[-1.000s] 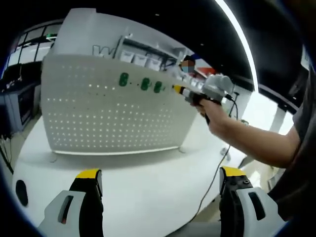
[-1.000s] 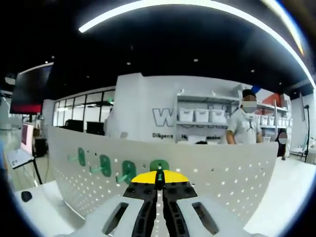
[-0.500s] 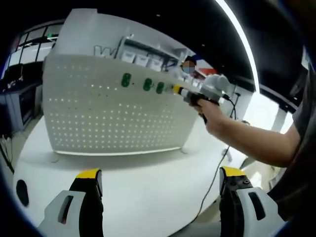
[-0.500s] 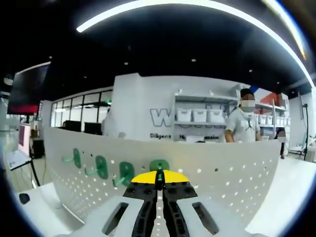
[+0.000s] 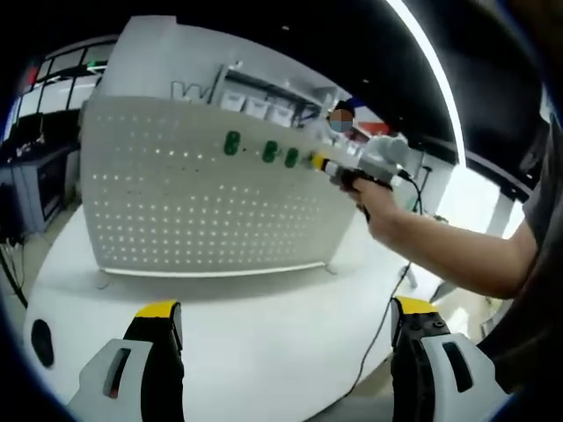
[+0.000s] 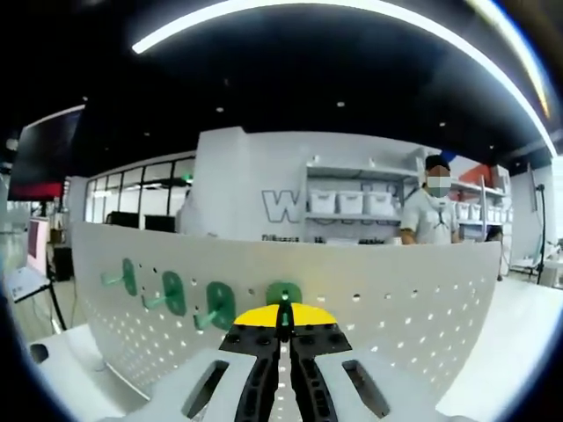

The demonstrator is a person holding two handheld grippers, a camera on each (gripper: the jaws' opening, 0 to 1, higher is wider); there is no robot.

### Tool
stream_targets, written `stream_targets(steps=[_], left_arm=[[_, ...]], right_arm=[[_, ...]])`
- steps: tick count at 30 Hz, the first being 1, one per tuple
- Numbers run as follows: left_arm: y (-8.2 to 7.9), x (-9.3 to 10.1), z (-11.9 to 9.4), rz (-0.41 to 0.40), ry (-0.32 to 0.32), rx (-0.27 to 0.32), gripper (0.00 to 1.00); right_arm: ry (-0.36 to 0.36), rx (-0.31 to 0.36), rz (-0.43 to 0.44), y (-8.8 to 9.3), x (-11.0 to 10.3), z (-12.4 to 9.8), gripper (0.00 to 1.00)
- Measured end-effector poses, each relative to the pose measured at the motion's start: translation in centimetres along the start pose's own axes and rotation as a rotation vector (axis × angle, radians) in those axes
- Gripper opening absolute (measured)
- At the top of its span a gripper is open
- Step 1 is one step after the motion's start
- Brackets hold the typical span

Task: Insert the hook assembly into the mounting plate slot until the hook locks in place.

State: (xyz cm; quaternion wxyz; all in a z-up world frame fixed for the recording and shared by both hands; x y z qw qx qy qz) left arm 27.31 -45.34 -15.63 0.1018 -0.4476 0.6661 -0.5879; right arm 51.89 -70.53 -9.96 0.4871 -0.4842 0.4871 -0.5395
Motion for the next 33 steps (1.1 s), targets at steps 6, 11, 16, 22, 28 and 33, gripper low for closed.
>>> stream_targets(steps=[6, 11, 16, 22, 28, 33], left_arm=[[-0.17, -0.24, -0.01, -0.001, -0.006, 0.006, 1.0], [-0.17, -0.14, 0.09, 0.002, -0.003, 0.005, 1.0], [-0.05, -0.09, 0.18, 0.009, -0.001, -0.004, 1.0], [-0.18, -0.04, 0.21, 0.009, 0.004, 0.004, 1.0], [-0.1, -0.08, -0.05, 0.009, -0.001, 0.004, 1.0], [-0.09, -0.24, -0.22, 0.0, -0.004, 0.003, 1.0]], right_arm=[[0.005, -0.005, 0.007, 0.24, -0.05, 0.03, 0.0], [0.007, -0.003, -0.001, 0.25, -0.08, 0.15, 0.0], [0.011, -0.016, 0.003, 0.17, -0.08, 0.08, 0.0], [0.012, -0.05, -0.025, -0.06, -0.17, 0.15, 0.01], [0.022, -0.054, -0.063, -0.1, -0.34, 0.18, 0.01], [0.006, -0.074, -0.063, -0.28, -0.38, 0.18, 0.05]])
Point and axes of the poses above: the point that each gripper's makers call its tool centre point, and the gripper's own axes: z roughly forward along the fingers, x roughly to its right, y roughly out of its underside, the point moved 8 cm from there along -z, roughly backward along the fingers, and after that the axes turned 12 degrees about y, right-handed, at the moved point
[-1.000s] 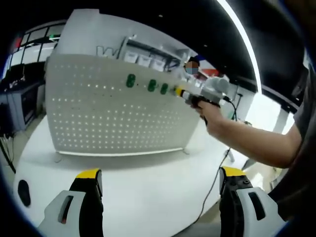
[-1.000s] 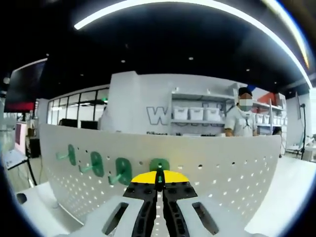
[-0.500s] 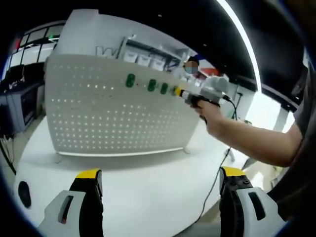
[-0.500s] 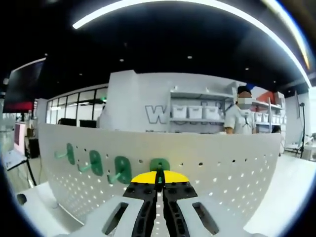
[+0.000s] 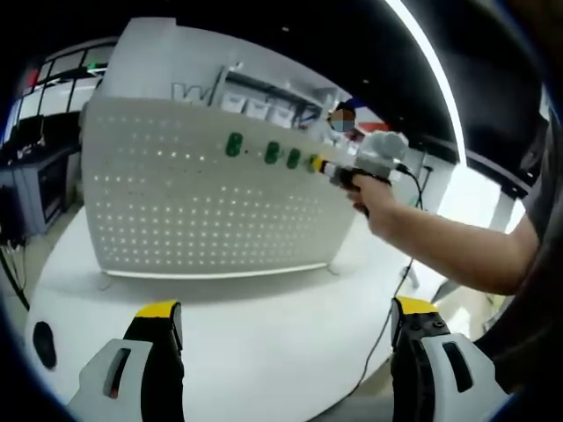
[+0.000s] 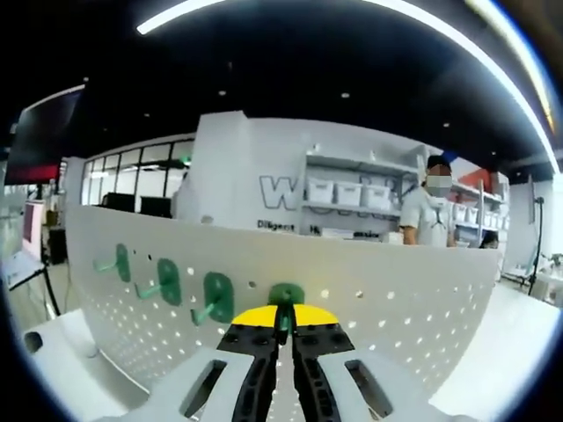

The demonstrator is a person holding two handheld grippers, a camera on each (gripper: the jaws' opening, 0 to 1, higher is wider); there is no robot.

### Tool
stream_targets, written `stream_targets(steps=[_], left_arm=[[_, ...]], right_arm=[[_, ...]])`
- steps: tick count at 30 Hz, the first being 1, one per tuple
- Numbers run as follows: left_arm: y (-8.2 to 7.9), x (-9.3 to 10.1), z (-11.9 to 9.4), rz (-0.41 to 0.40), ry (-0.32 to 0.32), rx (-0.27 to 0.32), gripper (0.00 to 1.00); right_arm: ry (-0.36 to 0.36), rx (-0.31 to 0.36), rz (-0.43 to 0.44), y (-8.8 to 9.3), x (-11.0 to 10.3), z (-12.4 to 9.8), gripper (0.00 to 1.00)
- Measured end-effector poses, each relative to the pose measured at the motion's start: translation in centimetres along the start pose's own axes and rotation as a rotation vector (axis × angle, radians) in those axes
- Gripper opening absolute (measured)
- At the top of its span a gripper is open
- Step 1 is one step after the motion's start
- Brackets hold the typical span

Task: Insert the hook assembly into the mounting plate slot until the hook locks in place.

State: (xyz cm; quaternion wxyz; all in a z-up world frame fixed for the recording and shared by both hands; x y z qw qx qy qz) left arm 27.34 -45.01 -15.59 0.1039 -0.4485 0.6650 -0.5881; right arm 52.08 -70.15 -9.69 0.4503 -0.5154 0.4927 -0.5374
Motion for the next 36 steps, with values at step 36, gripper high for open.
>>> stream_targets(steps=[36], left_arm=[[0.2, 0.6, -0.4, 0.009, 0.01, 0.009, 1.0]], right_arm=[[-0.019, -0.036, 0.113, 0.2, 1.6, -2.0, 0.34]])
Point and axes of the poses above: the point that each gripper's makers call its tool centre point, and the gripper's own axes: z roughly forward along the fingers, x roughly to its right, y roughly out of its underside, the point moved 8 cm from there along -z, roughly backward along the fingers, and after that the axes turned 12 degrees about y, right-handed, at the moved point
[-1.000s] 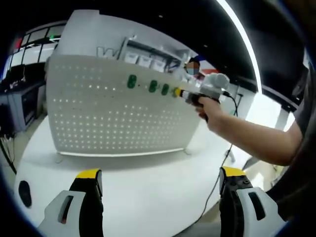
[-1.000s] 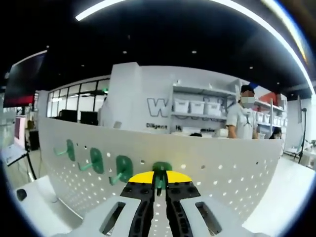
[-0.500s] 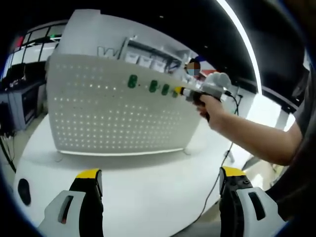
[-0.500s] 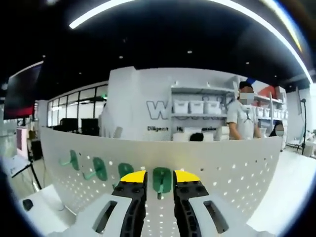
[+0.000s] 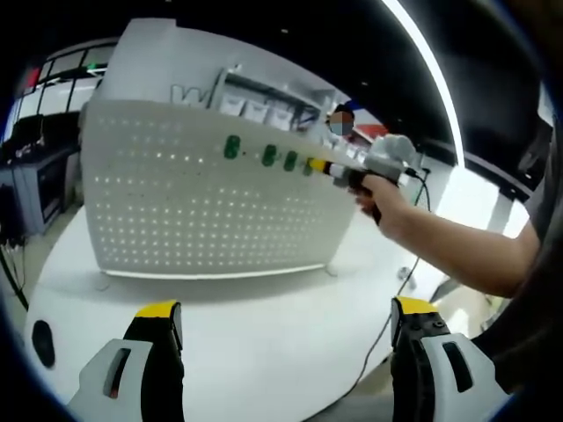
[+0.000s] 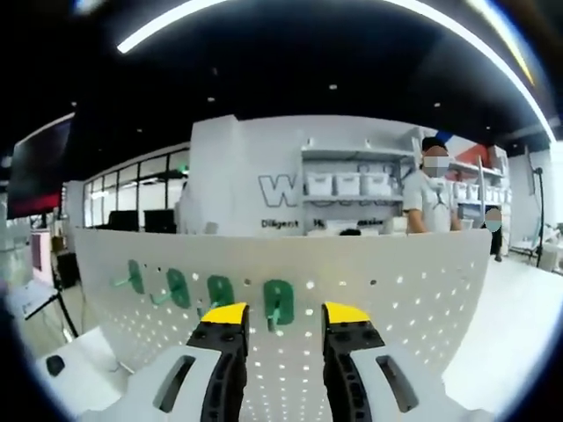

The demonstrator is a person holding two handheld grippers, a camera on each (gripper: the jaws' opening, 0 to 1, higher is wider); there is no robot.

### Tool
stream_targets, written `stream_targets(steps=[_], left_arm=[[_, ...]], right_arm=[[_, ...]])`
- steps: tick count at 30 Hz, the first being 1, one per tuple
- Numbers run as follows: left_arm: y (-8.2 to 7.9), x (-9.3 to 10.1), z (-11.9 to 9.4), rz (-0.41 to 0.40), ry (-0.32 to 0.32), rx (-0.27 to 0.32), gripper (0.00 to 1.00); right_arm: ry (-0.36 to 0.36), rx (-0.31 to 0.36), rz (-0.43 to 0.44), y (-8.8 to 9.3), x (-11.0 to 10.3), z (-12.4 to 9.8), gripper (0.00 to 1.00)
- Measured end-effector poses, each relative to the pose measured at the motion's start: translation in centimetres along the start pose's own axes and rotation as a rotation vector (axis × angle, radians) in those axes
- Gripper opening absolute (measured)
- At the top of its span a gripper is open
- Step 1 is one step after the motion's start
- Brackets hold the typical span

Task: Insert the hook assembly into the mounting plate slot until the hook locks in place.

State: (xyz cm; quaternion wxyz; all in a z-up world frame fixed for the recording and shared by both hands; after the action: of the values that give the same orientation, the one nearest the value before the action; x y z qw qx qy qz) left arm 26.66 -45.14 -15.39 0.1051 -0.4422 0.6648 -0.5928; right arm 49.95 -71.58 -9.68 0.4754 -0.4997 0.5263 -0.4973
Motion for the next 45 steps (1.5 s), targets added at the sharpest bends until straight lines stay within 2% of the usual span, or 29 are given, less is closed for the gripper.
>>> stream_targets(steps=[4, 8, 14, 24, 30, 36, 40, 45], left_arm=[[0.0, 0.1, 0.0, 0.002, 0.001, -0.001, 1.0], [0.0, 0.1, 0.1, 0.004, 0.003, -0.004, 1.0], [0.0, 0.1, 0.1, 0.008, 0.005, -0.007, 1.0], [-0.1, 0.1, 0.2, 0.009, 0.005, -0.007, 1.0], [0.0, 0.2, 0.3, 0.014, 0.008, -0.014, 1.0], [0.0, 0.3, 0.4, 0.014, 0.011, -0.015, 1.0], [0.0, 0.3, 0.3, 0.016, 0.012, -0.019, 1.0], [0.1, 0.3, 0.3, 0.014, 0.015, -0.02, 1.0]], right_arm=[[-0.001, -0.016, -0.006, 0.7, 0.3, -0.5, 0.36], [-0.002, -0.033, -0.004, 1.2, 0.4, -1.0, 0.44], [-0.006, -0.054, -0.011, 2.0, 0.7, -2.3, 0.47], [-0.011, -0.112, -0.027, 4.1, 0.6, -4.2, 0.58], [-0.022, -0.12, -0.023, 4.5, 0.4, -5.1, 0.61], [-0.023, -0.129, -0.026, 5.0, 0.7, -6.0, 0.69], [-0.022, -0.133, -0.021, 5.4, 0.9, -6.8, 0.7], [-0.029, -0.139, -0.006, 6.0, 1.0, -7.7, 0.76]])
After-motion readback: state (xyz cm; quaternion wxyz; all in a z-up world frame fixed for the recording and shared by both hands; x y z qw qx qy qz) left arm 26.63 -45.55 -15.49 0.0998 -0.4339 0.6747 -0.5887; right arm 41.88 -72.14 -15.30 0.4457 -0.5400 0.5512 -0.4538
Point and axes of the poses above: the point that each gripper's makers call its tool centre point, and the gripper's own axes: z roughly forward along the fingers, x roughly to its right, y roughly out of its underside, the point moved 8 cm from there along -z, roughly backward along the fingers, and after that the axes turned 12 degrees about y, right-handed, at the moved point
